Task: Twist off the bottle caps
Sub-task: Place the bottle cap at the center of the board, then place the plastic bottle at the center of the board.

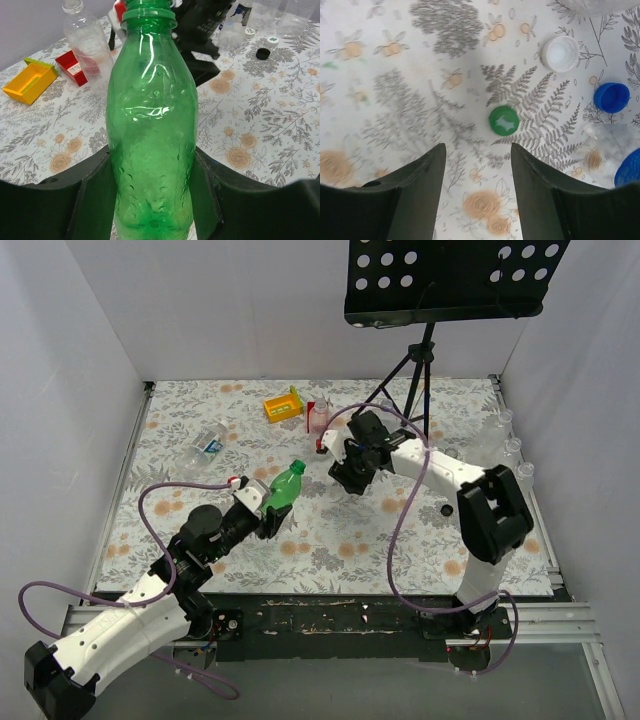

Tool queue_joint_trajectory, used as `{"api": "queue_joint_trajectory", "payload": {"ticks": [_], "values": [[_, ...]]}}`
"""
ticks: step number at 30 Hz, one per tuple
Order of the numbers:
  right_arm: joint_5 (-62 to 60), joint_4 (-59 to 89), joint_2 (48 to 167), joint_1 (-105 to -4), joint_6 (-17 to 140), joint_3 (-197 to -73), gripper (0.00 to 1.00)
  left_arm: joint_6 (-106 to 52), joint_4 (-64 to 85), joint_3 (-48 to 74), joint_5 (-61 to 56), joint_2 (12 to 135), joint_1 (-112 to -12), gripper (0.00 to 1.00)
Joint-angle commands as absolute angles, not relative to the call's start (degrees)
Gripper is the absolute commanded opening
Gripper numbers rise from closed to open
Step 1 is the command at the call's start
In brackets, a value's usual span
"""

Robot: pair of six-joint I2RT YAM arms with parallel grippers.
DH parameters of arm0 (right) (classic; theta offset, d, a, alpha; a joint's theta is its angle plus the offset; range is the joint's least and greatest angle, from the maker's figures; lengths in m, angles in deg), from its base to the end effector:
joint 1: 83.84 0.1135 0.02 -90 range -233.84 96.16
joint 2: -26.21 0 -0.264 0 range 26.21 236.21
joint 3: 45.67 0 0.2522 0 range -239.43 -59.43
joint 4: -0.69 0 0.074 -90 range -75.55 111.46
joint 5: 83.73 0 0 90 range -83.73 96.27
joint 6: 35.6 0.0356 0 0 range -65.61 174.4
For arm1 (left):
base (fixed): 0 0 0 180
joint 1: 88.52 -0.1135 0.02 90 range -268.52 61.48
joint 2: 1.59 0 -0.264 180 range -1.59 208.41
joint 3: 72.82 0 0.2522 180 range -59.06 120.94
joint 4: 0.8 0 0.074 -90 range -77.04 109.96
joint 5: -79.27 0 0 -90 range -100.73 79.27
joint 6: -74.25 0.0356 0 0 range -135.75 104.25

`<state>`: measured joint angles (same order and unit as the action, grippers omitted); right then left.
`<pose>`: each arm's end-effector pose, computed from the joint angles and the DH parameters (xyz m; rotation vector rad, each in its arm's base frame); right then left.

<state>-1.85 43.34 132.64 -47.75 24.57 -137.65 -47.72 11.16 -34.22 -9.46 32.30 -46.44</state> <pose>0.3188 0.2386 0.2121 -1.4418 2.1247 0.2233 0.1189 -0.1084 0.2676 0.1758 1.7884 -0.9690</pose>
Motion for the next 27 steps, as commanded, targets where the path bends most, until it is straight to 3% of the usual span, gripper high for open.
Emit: {"api": "queue_joint_trajectory", "payload": {"ticks": [1, 14, 27], "values": [[-12.52, 46.53, 121.33, -47.46, 20.39, -132.75, 0.62, -48.53, 8.92, -34.63, -5.91, 31.20, -46.69, 0.08], [-46.88, 63.05, 99.52, -53.25, -2.46, -125.62, 0.64, -54.42, 5.85, -34.54, 13.86, 38.39, -46.60, 0.08], [-59.90, 69.83, 100.91, -55.63, -5.99, -135.20, 0.67, -56.89, -1.62, -34.28, 17.04, 47.45, -41.42, 0.08]]}}
